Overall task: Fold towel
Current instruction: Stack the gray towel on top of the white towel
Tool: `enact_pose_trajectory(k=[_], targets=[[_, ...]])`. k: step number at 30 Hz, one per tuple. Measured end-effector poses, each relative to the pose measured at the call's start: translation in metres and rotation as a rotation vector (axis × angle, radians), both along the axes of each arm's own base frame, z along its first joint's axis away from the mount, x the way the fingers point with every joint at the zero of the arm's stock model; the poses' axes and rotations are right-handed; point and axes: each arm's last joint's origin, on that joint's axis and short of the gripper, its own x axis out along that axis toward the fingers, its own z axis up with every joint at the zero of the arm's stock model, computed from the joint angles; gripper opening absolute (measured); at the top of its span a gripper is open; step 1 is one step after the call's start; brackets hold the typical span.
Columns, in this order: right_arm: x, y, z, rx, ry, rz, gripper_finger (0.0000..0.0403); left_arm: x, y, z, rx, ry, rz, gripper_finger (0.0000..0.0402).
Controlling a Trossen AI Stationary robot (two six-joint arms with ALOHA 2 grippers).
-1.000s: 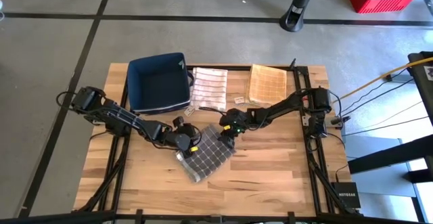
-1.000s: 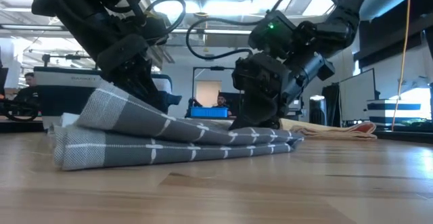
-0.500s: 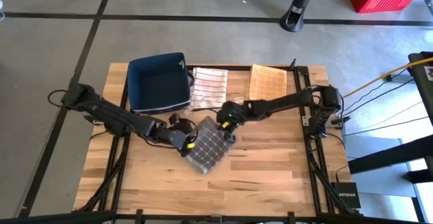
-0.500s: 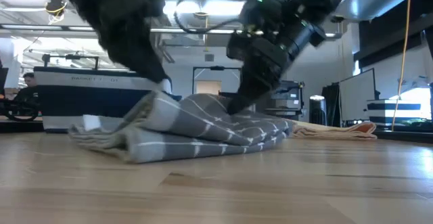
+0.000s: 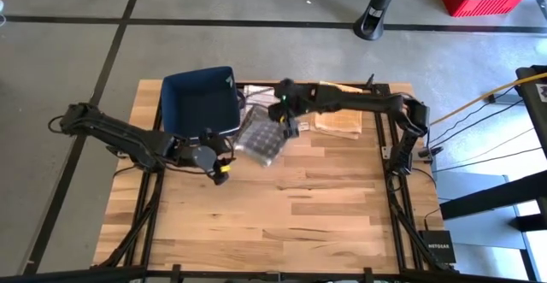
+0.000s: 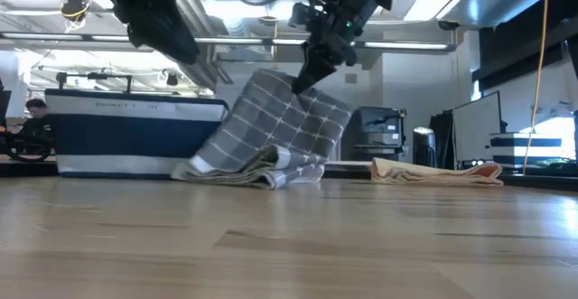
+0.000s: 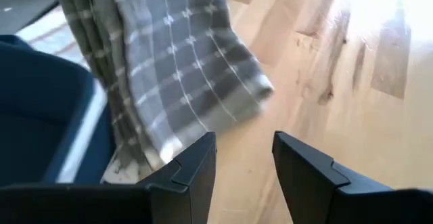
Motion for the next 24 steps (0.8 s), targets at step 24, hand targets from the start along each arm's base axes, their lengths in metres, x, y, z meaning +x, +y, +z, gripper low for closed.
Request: enact_pose_trajectory(k=[24], targets=[[0.031, -0.113, -0.017, -0.345, 0.015, 0.121, 0.0005, -0.004, 0.005, -0.003, -0.042, -0.002, 0.065, 0.0140]])
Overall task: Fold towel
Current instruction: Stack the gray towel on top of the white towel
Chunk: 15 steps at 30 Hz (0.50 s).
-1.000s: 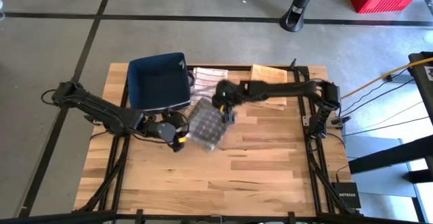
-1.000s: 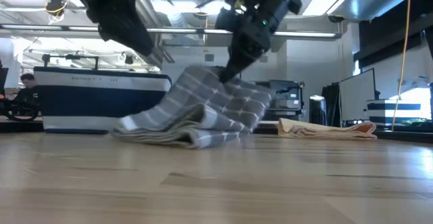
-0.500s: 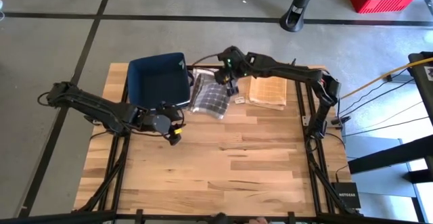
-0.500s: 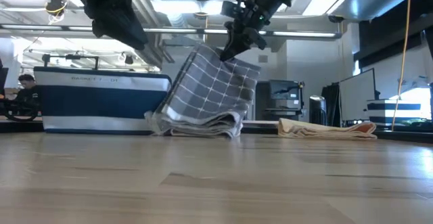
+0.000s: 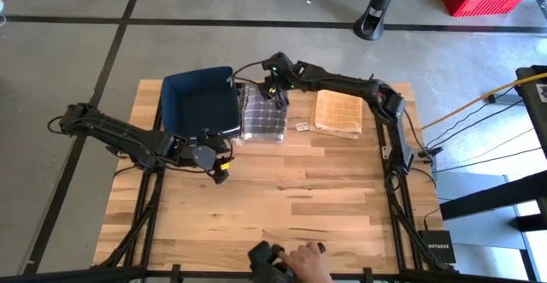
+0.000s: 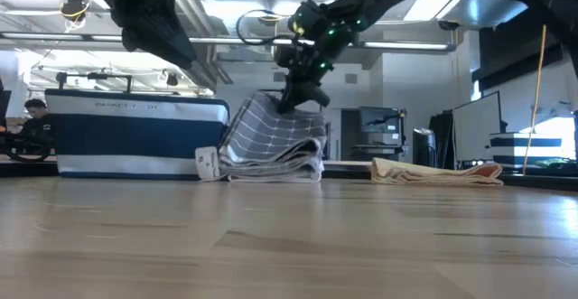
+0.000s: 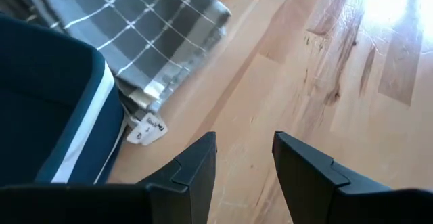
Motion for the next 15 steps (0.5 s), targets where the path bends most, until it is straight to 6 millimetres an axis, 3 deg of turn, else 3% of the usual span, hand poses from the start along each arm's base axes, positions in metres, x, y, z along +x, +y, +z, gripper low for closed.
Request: enact_pose_trajectory(k=[6, 15], targets=[[0.015, -0.009, -0.004, -0.113, -0.072, 0.023, 0.0005, 0.000, 0.000, 0.000, 0.000, -0.002, 0.001, 0.0140], [0.018, -0.022, -0.045, -0.114, 0.050, -0.121, 0.0017, 0.000, -0.002, 0.000, -0.007, -0.008, 0.001, 0.0140]])
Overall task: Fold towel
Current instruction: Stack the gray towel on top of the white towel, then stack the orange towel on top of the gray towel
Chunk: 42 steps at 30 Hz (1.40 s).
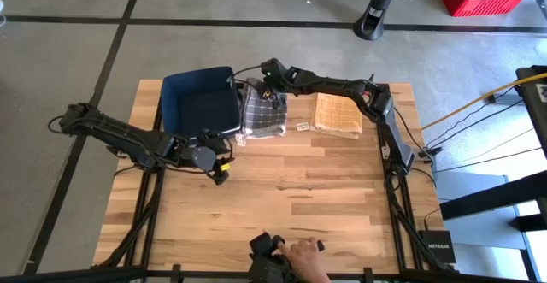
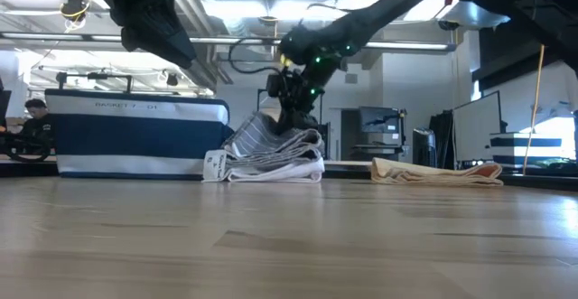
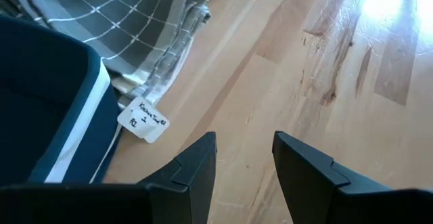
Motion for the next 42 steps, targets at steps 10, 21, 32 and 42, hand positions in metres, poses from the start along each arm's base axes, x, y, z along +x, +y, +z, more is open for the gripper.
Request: enact_pose_trajectory(k=[10, 21, 32, 42], targets=[[0.007, 0.011, 0.004, -0.028, 0.005, -0.043, 0.0147, 0.000, 0.000, 0.000, 0.002, 0.001, -0.002, 0.0140], [-0.052, 0.070, 0.071, 0.483, 0.225, -0.365, 0.0205, 0.000, 0.001, 0.000, 0.026, 0.014, -0.023, 0.0140], [-0.131, 0.088, 0.034, 0.683, 0.349, -0.713, 0.0171, -0.002, -0.005, -0.001, 0.023, 0.019, -0.043, 0.0140], [-0.152, 0.089, -0.028, 0.503, 0.096, -0.926, 0.0154, -0.002, -0.005, -0.001, 0.024, 0.017, -0.043, 0.0140]])
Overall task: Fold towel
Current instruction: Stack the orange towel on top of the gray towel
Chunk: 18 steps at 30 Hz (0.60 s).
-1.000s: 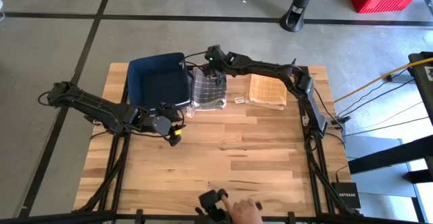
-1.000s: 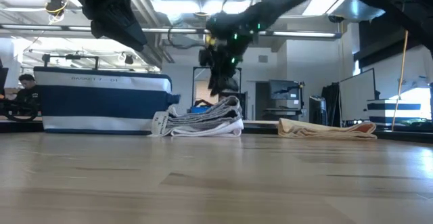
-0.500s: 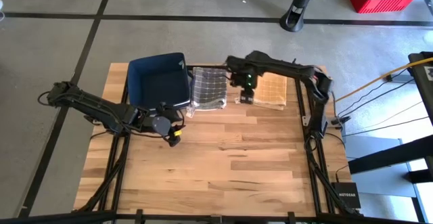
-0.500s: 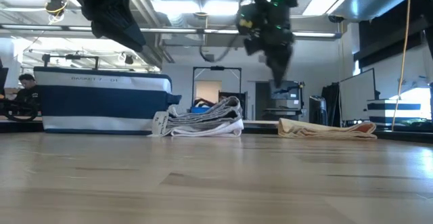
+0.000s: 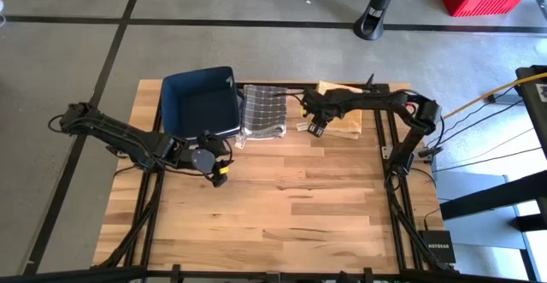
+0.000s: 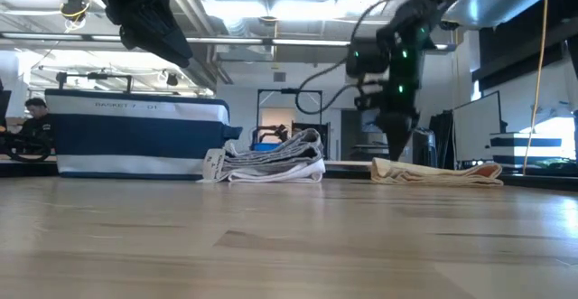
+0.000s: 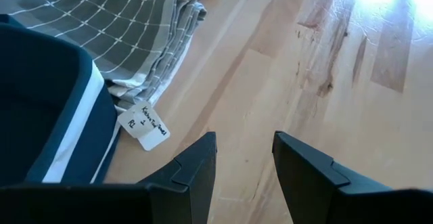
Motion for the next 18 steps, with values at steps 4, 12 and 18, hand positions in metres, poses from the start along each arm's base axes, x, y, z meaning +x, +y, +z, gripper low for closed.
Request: enact_pose_trajectory(k=[4, 12, 18], targets=[[-0.008, 0.006, -0.029, 0.067, -0.019, -0.063, 0.0153, 0.000, 0.000, 0.000, -0.002, -0.003, 0.002, 0.0140], [-0.012, 0.035, -0.048, 0.190, -0.025, -0.015, 0.0153, 0.000, 0.000, 0.001, 0.005, -0.010, 0.008, 0.0140], [0.007, 0.084, -0.049, 0.237, -0.063, 0.097, 0.0153, 0.000, 0.000, 0.001, 0.004, -0.010, 0.010, 0.0140]])
